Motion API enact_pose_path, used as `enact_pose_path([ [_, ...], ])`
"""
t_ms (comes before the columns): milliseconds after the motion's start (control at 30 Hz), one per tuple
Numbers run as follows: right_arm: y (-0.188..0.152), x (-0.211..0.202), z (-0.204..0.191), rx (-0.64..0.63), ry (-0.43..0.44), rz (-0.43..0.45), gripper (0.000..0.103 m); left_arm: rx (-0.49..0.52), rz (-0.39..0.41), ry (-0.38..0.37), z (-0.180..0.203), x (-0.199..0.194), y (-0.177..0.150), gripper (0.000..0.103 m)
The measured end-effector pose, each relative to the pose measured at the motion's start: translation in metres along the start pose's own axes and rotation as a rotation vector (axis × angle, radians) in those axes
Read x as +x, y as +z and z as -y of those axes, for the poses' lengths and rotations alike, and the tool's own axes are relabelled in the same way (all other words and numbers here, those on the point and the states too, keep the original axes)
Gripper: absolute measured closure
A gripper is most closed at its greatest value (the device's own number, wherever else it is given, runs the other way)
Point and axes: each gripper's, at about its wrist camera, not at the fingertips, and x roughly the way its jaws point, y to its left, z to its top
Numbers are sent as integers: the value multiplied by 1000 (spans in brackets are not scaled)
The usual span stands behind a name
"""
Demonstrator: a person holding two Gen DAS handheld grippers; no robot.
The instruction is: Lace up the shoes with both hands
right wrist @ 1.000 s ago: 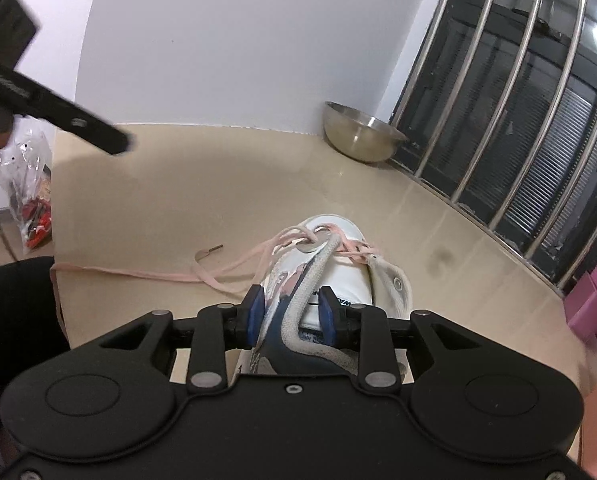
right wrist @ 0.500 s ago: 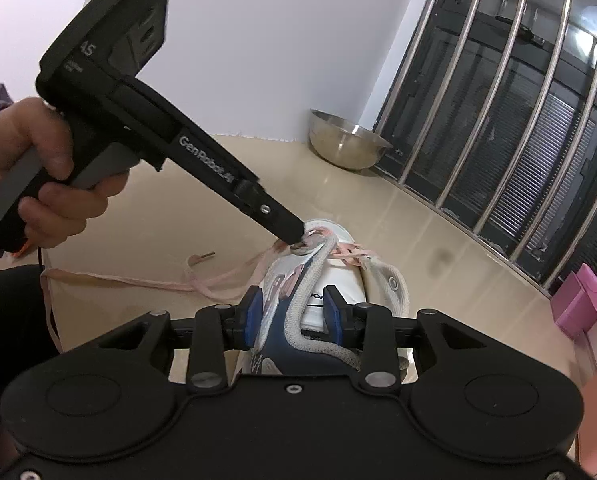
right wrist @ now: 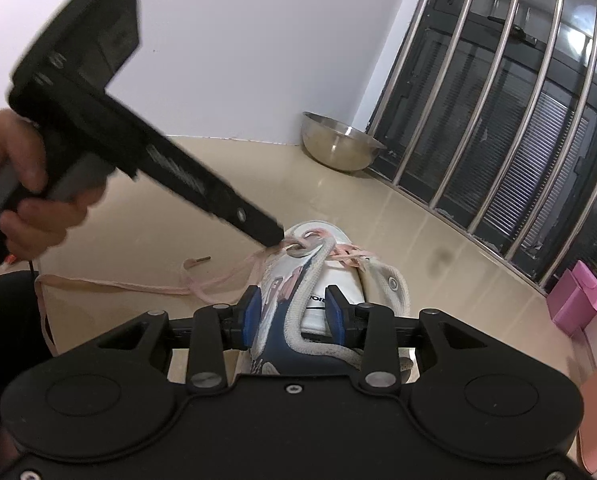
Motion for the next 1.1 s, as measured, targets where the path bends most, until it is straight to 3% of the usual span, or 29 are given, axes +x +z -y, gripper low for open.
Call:
enact_pose_path([
  [200,0,1,-1,-3,0,0,64,-7,0,0,0,0,-1,99],
  [267,0,3,-3,-15,-9,-3,63,-17,4,-8,-2,-1,-1,94],
  [300,0,3,-4,-17,-11,-4,63,-22,7,-13,-3,-2,-1,85],
  [400,1,3,-5,-17,-15,-7,63,-38,14,-26,-6,-3,-1,83],
  [500,2,4,-7,-18,-17,-11,63,-54,21,-39,-9,-5,-1,86],
  [533,2,4,-7,-18,-17,-12,63,-59,23,-43,-10,-5,-1,100],
  [667,2,5,-8,-14,-18,-13,63,-76,35,-54,-12,-10,-2,100],
  [867,5,6,-9,16,-30,-31,62,-66,82,33,-4,-55,-16,102],
  [1100,6,10,-13,33,-60,-41,60,-135,83,113,-18,-120,-36,102],
])
